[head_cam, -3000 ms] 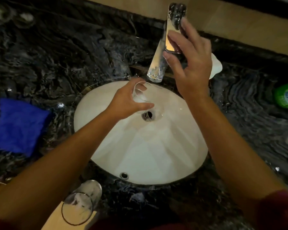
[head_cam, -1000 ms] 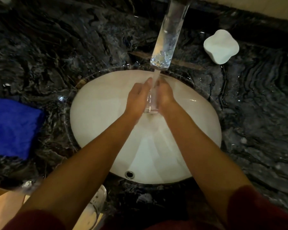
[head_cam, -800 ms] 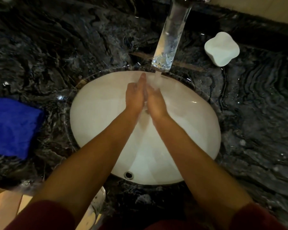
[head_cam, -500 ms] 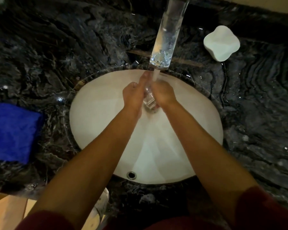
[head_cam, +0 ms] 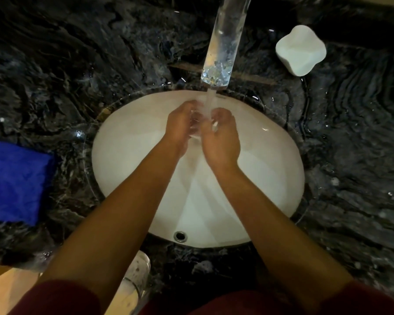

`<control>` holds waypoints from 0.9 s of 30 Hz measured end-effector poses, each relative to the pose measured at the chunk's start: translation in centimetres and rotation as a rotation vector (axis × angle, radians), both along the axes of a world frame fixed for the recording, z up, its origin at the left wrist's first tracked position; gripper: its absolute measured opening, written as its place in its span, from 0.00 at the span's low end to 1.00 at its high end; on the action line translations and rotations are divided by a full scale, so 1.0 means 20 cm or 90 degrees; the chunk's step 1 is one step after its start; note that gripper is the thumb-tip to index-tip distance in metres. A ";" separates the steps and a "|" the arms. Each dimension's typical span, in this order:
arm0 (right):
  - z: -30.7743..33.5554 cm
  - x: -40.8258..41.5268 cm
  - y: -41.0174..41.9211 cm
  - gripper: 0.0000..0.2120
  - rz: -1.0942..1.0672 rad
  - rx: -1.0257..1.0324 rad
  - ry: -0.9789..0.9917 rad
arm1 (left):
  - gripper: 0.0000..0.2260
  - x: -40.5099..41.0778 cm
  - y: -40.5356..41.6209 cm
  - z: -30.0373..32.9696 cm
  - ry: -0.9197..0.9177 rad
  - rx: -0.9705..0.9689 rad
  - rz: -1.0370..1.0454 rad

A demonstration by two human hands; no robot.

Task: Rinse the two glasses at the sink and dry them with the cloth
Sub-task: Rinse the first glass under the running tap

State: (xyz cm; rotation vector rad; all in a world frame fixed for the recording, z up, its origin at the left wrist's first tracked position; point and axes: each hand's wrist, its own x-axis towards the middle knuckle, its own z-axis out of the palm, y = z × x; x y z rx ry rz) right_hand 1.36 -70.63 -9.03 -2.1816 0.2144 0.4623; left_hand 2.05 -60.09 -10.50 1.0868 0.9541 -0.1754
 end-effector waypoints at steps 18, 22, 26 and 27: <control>-0.07 0.30 -0.06 0.18 -0.042 0.362 0.595 | 0.13 -0.07 0.02 0.07 -0.138 0.360 -0.329; -0.05 0.24 0.00 0.21 -0.100 0.344 0.533 | 0.07 -0.12 0.02 0.02 -0.166 0.408 -0.240; -0.06 0.15 0.05 0.17 -0.163 0.244 0.287 | 0.07 -0.05 0.00 0.08 -0.028 0.270 -0.156; -0.08 0.12 0.04 0.17 -0.154 0.215 0.217 | 0.08 -0.04 0.00 0.10 0.018 0.219 -0.167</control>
